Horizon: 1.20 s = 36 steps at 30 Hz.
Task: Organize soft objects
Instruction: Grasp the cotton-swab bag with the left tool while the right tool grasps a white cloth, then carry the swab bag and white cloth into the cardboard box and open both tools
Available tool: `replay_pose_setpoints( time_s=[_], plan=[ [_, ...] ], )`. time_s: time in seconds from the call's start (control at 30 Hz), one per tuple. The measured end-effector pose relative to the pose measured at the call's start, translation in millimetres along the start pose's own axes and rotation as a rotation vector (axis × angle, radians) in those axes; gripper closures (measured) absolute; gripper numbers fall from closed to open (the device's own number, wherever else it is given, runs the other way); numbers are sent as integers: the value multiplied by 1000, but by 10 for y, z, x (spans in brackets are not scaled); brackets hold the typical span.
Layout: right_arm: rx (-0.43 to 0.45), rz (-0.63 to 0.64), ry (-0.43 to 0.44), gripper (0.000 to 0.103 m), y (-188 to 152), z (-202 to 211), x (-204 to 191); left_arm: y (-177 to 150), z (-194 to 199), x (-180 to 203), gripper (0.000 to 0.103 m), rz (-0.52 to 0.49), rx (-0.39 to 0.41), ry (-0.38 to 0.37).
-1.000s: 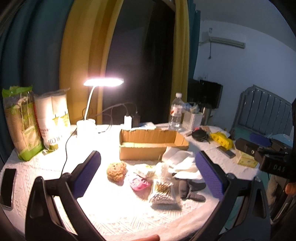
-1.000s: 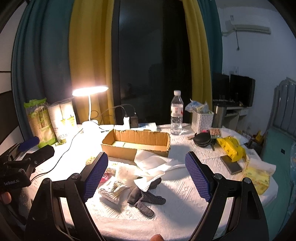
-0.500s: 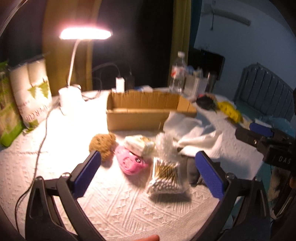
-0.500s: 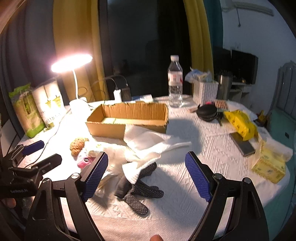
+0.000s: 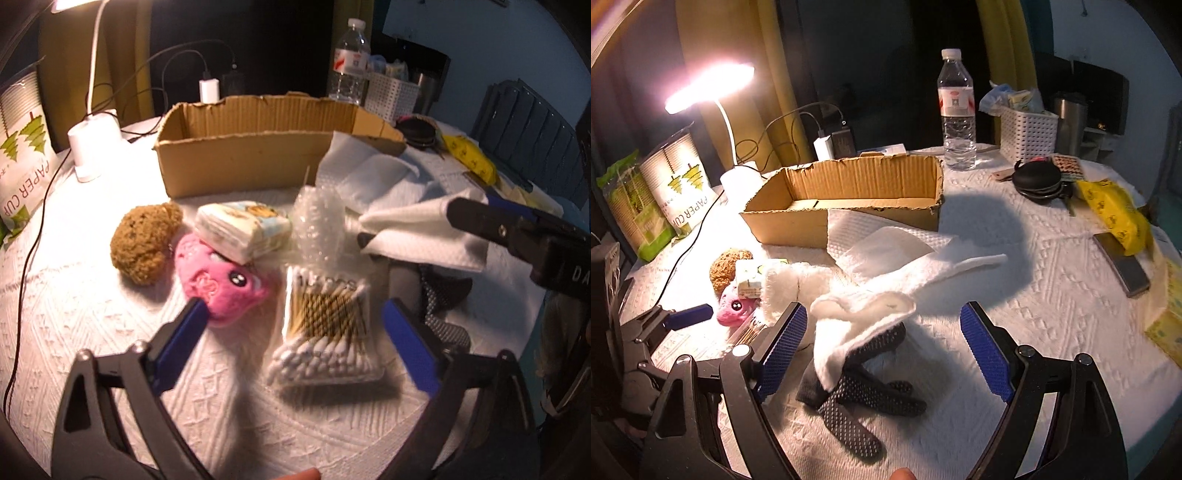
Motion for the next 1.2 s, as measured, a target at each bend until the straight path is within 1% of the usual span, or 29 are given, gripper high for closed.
replay_pose_setpoints(
  time_s=[0.07,0.1,0.13,0.17,0.2,0.23,0.27,0.3,0.33,0.37,0.43,0.47,0.57,0.73,0.9,1.2],
  plan=[
    [-3,7,8,16,4,-46,-1,-18,-40,25,11,-14,-13,3],
    [-4,13,11,21,7,-66,-7,-21,-49,36,12,-20,-16,3],
    [-2,15,15,25,14,-76,-17,-24,-47,41,16,-24,-18,2],
    [-3,19,22,35,15,-91,-31,-26,-50,49,20,-27,-20,3],
    [-12,34,15,43,12,-111,-20,-32,-44,52,22,-29,-20,4],
    [-18,46,16,47,5,-129,-34,-33,-41,59,27,-32,-20,2],
    [-21,56,15,57,-2,-139,-46,-34,-42,71,36,-38,-21,-3],
    [-19,57,20,67,-4,-143,-67,-40,-44,94,41,-47,-27,-11],
    [-17,60,20,71,-3,-134,-70,-48,-41,116,49,-50,-30,-24],
    [-10,59,18,77,5,-114,-64,-60,-35,134,52,-53,-32,-32],
    [6,66,14,85,31,-61,-56,-70,-20,170,54,-71,-29,-32],
    [19,70,13,91,51,-21,-59,-79,-12,184,57,-76,-29,-35],
    [51,80,10,94,97,100,-77,-95,15,207,60,-80,-27,-46],
    [101,99,7,94,175,317,-116,-101,121,243,63,-70,-13,-74],
    [158,110,14,94,279,569,-172,-13,367,267,63,-66,47,-86],
    [236,138,13,94,475,923,-238,273,753,244,63,-65,148,-92]
  ],
)
Point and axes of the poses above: each gripper's, at about its wrist camera, not at the fingertips, and z roughly against the way its jaws point, x to its right, y to its top, the point moved 8 cm from there along -z, roughly the way its jaws point, and after that the axes turned 1 degree about x, right-handed, at the moved point
